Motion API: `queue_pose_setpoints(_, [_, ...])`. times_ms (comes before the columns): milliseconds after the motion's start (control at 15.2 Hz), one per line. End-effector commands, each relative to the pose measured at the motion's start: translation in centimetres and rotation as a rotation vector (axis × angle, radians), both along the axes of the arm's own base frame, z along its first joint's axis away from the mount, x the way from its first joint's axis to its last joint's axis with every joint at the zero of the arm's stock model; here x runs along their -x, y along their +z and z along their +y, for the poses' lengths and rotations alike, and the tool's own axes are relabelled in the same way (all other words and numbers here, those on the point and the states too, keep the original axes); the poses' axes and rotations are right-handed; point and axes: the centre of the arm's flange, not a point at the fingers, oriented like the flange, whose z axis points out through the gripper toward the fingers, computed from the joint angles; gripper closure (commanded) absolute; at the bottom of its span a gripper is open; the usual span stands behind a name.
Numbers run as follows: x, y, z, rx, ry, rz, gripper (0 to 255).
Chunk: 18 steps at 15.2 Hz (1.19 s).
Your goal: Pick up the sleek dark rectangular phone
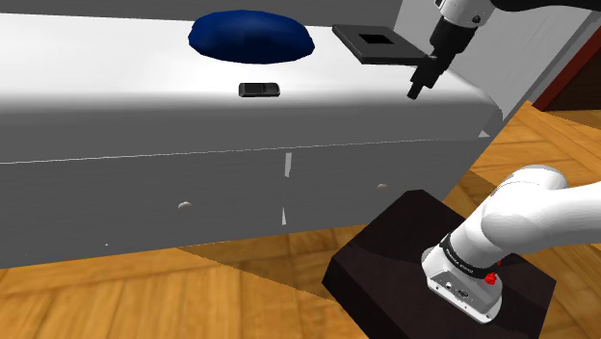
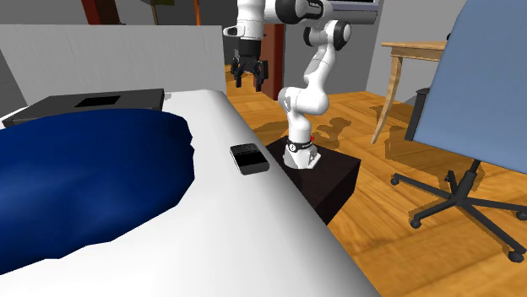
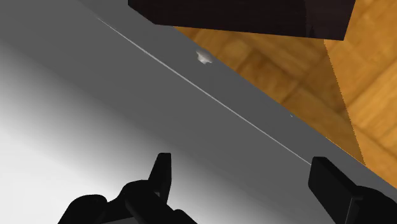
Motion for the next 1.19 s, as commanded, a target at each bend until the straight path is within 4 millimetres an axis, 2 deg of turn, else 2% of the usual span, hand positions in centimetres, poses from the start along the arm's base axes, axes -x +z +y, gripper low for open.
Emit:
queue_pose_setpoints(0, [0.0,0.0,0.0,0.0,0.0,0.0,0])
queue_pose_setpoints(528, [-9.7,0.1,4.6,0.0,0.199,0.022,0])
queue_pose_setpoints(1122, [-19.3,0.0,12.0,0.001,0.422,0.047,0])
